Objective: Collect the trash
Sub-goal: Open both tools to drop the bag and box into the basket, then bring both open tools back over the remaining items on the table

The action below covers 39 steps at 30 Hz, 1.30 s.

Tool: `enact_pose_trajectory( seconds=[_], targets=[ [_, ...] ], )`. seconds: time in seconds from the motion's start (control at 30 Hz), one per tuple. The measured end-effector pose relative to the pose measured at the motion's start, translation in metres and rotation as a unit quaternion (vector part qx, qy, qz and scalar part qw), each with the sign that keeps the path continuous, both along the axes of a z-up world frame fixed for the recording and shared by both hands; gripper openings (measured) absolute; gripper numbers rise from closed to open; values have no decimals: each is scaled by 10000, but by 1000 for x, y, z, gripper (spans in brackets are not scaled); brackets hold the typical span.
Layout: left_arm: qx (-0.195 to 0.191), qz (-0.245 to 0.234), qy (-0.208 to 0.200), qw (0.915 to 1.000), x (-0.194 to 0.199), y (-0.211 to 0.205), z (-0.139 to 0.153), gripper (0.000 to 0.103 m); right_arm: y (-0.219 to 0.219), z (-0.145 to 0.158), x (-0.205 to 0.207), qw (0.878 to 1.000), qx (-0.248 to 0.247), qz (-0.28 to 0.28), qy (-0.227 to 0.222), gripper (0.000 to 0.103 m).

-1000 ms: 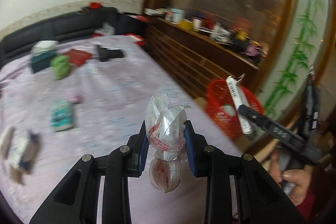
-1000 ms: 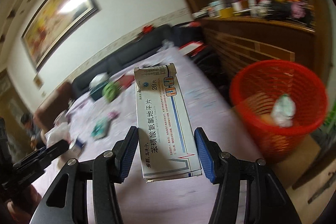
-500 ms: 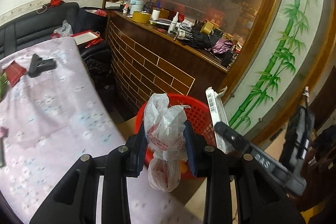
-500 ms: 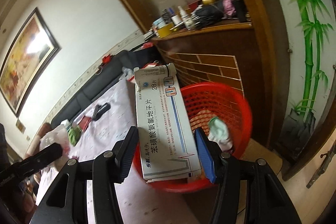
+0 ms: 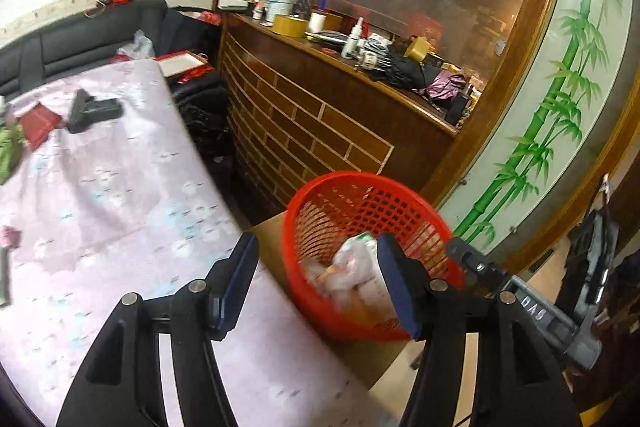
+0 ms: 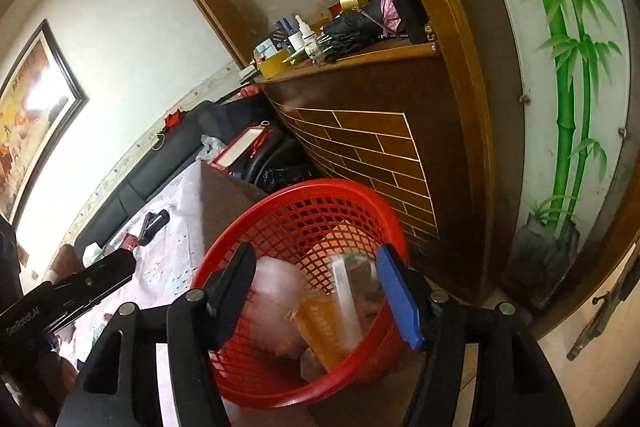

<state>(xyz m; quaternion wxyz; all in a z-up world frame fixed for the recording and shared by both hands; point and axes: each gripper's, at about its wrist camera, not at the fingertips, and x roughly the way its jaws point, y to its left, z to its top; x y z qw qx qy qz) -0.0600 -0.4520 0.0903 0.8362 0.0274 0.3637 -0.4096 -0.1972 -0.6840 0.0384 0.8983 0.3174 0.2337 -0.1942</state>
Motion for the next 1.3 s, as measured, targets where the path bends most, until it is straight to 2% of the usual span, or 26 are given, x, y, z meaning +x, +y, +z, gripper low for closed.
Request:
enact_pose_trajectory(
  seconds=[0.07, 0.17, 0.5, 0.63, 0.73, 0.8, 0.9, 1.0, 1.1, 1.23, 1.3],
  targets=[
    [81, 85, -158, 9998, -7, 18, 0, 65, 4, -1, -3, 9998, 141, 95, -85, 68],
    [227, 232, -304, 9990, -16, 48, 0, 66, 20, 2, -6, 9996, 118, 233, -115, 68],
    [520, 1105, -210, 9923, -10, 175, -8, 66, 107, 12, 17, 9920, -40, 1259, -41, 71],
    [602, 1573, -252, 9854, -1, 236, -9, 66, 152, 12, 38, 9842, -54, 1769, 69, 71],
    [724, 2098, -352, 9744, 10, 291, -10, 68, 183, 12, 46, 9784, -180, 2054, 161, 71],
    [898, 2459, -404, 9643, 22, 324, -13, 73, 203, 9, 55, 9735, -249, 2257, 268, 71],
    [1283, 2947, -333, 9464, 46, 370, -25, 74, 227, 7, 64, 9676, -353, 2466, 408, 71],
    [1457, 2965, -79, 9438, 65, 390, -42, 74, 247, 6, 72, 9629, -444, 2618, 490, 71],
    [1402, 2768, 175, 9505, 79, 395, -61, 73, 264, 5, 80, 9593, -489, 2726, 558, 71],
    [1504, 2819, 252, 9472, 91, 391, -77, 73, 288, 5, 92, 9532, -498, 2906, 667, 71],
    [1476, 2823, 323, 9473, 97, 390, -83, 62, 297, 6, 95, 9505, -550, 2970, 727, 71]
  ],
)
